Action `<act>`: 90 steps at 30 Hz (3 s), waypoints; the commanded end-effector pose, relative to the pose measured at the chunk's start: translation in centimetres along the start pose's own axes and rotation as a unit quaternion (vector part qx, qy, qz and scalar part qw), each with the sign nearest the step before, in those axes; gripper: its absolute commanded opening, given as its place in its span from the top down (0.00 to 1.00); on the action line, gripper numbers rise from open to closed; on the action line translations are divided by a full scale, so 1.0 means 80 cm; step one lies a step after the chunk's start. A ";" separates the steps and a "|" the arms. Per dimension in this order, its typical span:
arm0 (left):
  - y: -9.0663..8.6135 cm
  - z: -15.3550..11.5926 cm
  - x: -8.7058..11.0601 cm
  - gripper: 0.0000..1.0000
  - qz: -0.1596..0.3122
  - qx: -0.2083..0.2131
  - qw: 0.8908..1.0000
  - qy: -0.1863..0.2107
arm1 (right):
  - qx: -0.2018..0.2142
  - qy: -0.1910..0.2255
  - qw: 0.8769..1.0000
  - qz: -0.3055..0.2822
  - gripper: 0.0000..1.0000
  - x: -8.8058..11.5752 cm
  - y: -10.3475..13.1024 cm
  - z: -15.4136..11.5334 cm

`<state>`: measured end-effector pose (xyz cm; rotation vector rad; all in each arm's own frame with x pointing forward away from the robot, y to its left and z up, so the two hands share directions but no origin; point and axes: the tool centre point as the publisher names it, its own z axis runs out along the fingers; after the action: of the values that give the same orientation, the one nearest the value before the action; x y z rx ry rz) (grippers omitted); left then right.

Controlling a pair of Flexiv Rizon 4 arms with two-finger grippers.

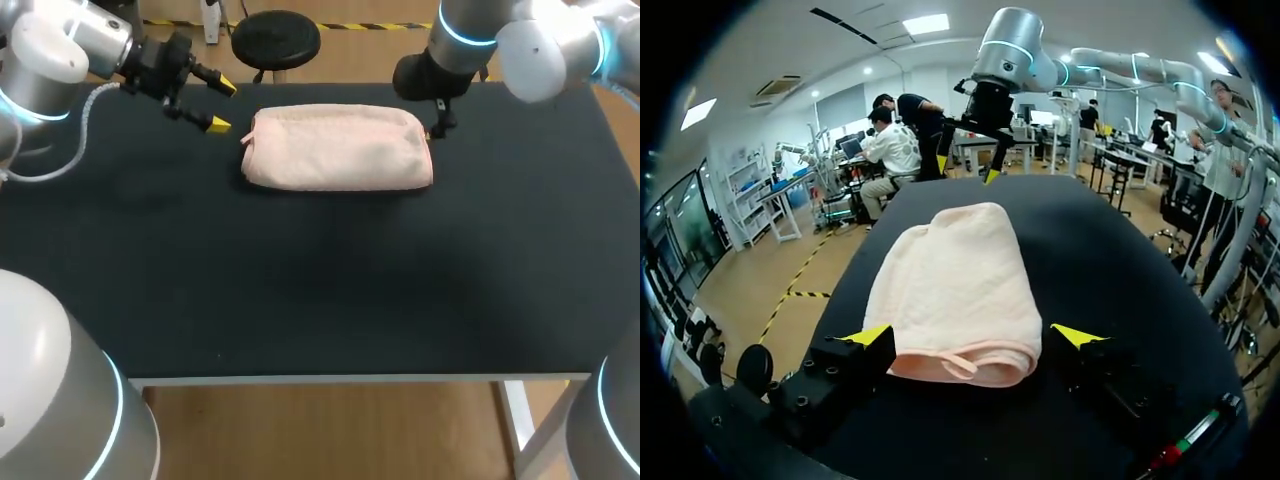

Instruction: Fold the towel

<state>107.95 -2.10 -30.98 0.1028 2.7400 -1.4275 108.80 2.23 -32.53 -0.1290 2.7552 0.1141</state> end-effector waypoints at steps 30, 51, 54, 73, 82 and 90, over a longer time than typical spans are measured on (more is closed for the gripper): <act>0.000 -0.001 0.002 0.00 0.001 0.000 1.000 -0.003 | -0.175 0.213 0.530 0.802 0.00 0.016 -0.015 0.041; 0.000 -0.001 0.002 0.00 0.001 0.000 1.000 -0.003 | -0.179 0.328 0.405 0.834 0.00 0.053 -0.008 0.086; 0.000 -0.001 0.002 0.00 0.001 0.000 1.000 -0.003 | -0.188 0.337 0.404 0.830 0.00 0.051 -0.006 0.093; 0.000 -0.001 0.002 0.00 0.001 0.000 1.000 -0.003 | -0.193 0.339 0.444 0.806 0.00 0.045 0.015 0.104; 0.000 -0.001 0.002 0.00 0.001 0.000 1.000 -0.003 | -0.195 0.330 0.495 0.780 0.00 0.043 0.032 0.102; 0.000 -0.001 0.002 0.00 0.001 0.000 1.000 -0.003 | -0.184 0.317 0.524 0.769 0.62 0.041 0.037 0.101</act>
<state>107.77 -2.03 -30.89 0.0995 2.7367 -1.4267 108.10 5.61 -41.13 2.5728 2.2601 1.2853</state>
